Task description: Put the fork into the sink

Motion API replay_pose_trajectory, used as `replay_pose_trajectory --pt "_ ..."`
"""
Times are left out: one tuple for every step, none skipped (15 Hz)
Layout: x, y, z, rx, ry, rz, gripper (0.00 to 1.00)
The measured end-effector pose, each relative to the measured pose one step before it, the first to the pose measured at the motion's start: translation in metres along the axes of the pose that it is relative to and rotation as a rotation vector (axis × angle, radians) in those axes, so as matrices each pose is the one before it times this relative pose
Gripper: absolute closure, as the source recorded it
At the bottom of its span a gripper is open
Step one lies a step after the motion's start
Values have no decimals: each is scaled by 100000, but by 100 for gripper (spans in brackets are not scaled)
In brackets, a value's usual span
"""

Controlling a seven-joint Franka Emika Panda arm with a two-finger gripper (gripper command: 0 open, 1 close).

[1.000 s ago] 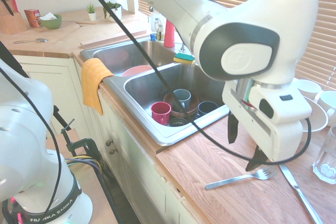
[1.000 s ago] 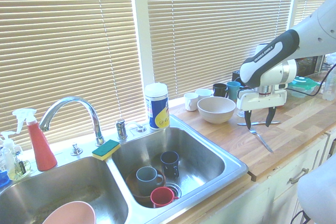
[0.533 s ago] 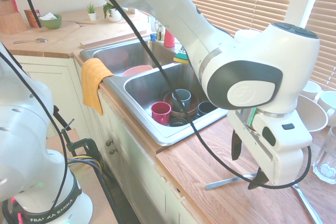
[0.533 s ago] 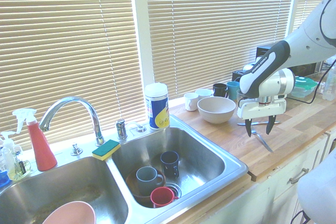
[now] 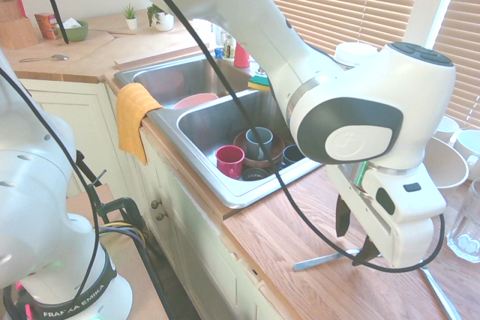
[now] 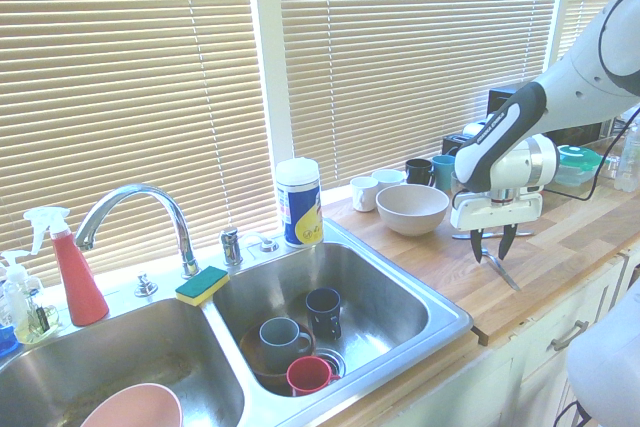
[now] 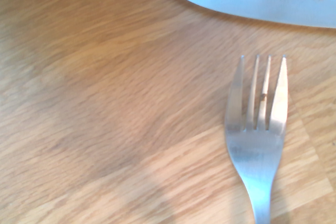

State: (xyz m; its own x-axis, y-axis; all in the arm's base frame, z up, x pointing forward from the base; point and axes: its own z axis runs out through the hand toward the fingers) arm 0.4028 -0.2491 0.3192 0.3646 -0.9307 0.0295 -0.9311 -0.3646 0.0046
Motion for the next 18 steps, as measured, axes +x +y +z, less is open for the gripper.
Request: replay_pose_trajectory --pt "69 32 76 163 56 -71 100" --pt "81 97 79 23 -123 -136 100" --pt "96 130 81 34 -192 -201 100" --pt "72 98 54 142 -221 -77 100" --pt "54 63 21 211 -131 -122 100" --pt "10 -7 -9 284 -81 33 100" --pt "-17 -33 -5 325 -181 159 100" --pt "-10 -17 -1 228 -155 133 100" --pt "-2 -4 0 22 -16 15 100" --pt "-11 -17 -19 33 27 -41 100" --pt "-33 -50 -76 126 107 -111 100" --pt "-31 -14 -239 352 291 98 100" --pt "-70 19 -561 717 479 453 100" --pt "-157 36 -960 1092 600 887 100" --pt "-340 19 -1504 1225 407 576 100" --pt "-675 -190 -2054 1775 657 -134 100" --pt "-1236 -578 -2505 1983 735 -1146 100" --pt "-1802 -952 -2466 1380 605 -2095 100"
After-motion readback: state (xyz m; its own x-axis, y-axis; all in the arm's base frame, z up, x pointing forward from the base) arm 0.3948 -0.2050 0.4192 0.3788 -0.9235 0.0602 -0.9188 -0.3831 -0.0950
